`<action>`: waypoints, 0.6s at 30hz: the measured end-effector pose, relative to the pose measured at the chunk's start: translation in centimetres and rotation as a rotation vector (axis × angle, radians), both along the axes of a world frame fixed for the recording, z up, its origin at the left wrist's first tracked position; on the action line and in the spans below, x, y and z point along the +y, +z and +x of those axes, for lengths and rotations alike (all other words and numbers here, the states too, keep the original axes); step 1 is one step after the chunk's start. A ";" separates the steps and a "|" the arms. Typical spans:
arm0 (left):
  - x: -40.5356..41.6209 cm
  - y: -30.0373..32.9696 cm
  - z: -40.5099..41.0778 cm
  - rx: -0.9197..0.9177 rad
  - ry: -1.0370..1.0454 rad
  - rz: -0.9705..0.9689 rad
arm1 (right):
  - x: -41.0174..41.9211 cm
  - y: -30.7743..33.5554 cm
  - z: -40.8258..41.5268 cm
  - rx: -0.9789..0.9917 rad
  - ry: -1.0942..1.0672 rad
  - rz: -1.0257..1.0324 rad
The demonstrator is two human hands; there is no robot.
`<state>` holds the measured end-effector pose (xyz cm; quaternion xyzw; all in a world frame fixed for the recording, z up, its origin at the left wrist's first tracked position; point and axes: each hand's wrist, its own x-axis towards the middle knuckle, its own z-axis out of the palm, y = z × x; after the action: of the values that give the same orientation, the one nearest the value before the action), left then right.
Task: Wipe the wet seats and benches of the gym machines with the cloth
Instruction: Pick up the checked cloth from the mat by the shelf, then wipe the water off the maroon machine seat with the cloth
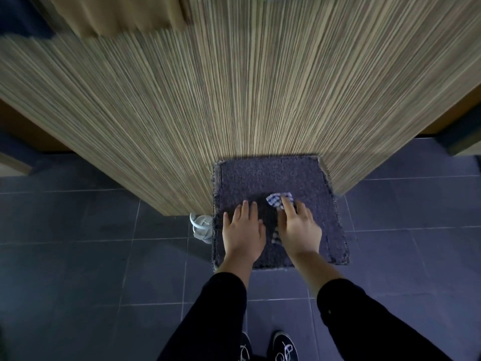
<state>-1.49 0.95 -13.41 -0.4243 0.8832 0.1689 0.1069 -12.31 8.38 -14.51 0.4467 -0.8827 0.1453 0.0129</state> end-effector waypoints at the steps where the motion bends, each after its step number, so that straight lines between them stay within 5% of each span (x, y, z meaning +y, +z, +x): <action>1: 0.3 1.1 -0.1 -0.017 -0.026 0.006 | 0.4 0.9 0.3 -0.032 -0.016 0.008; 7: 3.1 7.9 -0.6 -0.074 -0.187 -0.037 | 4.3 7.2 1.8 -0.232 -0.209 0.084; 18: 14.5 16.1 -5.0 -0.119 -0.588 -0.061 | 18.7 15.4 1.3 -0.234 -0.599 0.064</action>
<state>-6.46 15.40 2.72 -0.1625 0.9651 0.0787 0.1899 -10.97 27.08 0.85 0.1472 -0.9746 0.1575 -0.0608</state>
